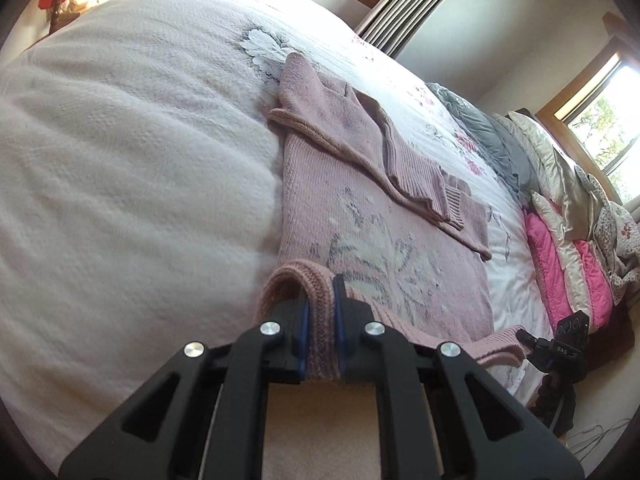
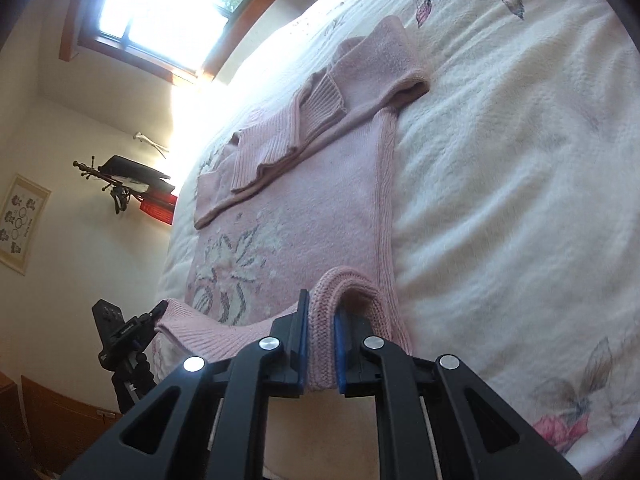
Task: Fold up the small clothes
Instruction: 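Lift the hem with both tools and fold it up over the sweater body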
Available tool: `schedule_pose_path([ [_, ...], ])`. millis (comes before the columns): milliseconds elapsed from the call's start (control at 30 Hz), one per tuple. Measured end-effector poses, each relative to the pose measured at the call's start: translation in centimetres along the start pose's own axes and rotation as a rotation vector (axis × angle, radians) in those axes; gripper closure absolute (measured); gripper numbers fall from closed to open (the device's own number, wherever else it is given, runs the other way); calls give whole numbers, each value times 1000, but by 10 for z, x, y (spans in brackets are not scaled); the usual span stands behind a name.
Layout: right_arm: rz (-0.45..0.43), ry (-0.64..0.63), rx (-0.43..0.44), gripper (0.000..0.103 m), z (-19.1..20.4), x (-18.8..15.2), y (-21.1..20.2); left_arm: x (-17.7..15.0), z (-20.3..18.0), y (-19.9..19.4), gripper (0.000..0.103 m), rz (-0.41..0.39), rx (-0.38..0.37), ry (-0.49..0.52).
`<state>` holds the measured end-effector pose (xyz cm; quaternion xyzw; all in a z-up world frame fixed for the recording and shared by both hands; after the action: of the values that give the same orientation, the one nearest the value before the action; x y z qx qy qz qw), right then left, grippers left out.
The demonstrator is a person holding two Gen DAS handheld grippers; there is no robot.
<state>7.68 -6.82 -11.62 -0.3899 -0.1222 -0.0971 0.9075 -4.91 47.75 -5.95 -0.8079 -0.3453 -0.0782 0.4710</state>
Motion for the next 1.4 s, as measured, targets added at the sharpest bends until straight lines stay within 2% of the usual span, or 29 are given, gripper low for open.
schedule_pose_path([
  [167, 32, 51, -5, 93, -10, 28, 28, 21, 15, 30, 94, 28, 3, -46],
  [367, 70, 115, 1, 92, -25, 45, 52, 39, 25, 46, 91, 58, -46, -102],
  [500, 96, 139, 9, 92, -32, 47, 58, 44, 35, 48, 91, 87, -106, -166],
  [633, 109, 156, 29, 84, -31, 47, 54, 43, 41, 35, 85, 85, -169, -214],
  [700, 103, 142, 18, 78, -28, 47, 50, 41, 45, 25, 76, 66, -207, -249],
  [733, 98, 133, 13, 73, -26, 47, 46, 41, 47, 19, 73, 44, -199, -252],
  [800, 75, 120, -28, 60, -23, 48, 37, 43, 48, 8, 71, 14, -156, -224],
  [833, 59, 104, -71, 47, -21, 49, 32, 44, 46, 4, 71, 10, -143, -201],
  [867, 40, 78, -115, 46, -18, 50, 27, 45, 44, 2, 71, 7, -129, -176],
  [933, 15, 40, -146, 46, -12, 51, 19, 48, 37, 1, 70, 3, -97, -120],
  [1000, 2, 25, -130, 46, -6, 50, 13, 51, 27, 6, 64, 6, -67, -55],
  [1267, 5, -37, -144, 46, 7, 45, 9, 57, -6, 46, 56, 66, 77, 222],
  [1400, 9, -41, -154, 46, 5, 47, 11, 58, -8, 60, 58, 78, 146, 299],
])
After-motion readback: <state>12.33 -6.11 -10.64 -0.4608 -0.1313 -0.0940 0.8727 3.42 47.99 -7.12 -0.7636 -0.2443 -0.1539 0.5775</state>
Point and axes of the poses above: each gripper's, at about its wrist camera, not at the fingertips, and y roughly the way its jaws point, z to its left, x to its top, the point moved 3 cm from there along y, roughly the way its jaws point, and after that the axes turned 4 degrees about -x, right-handed, at the moved point
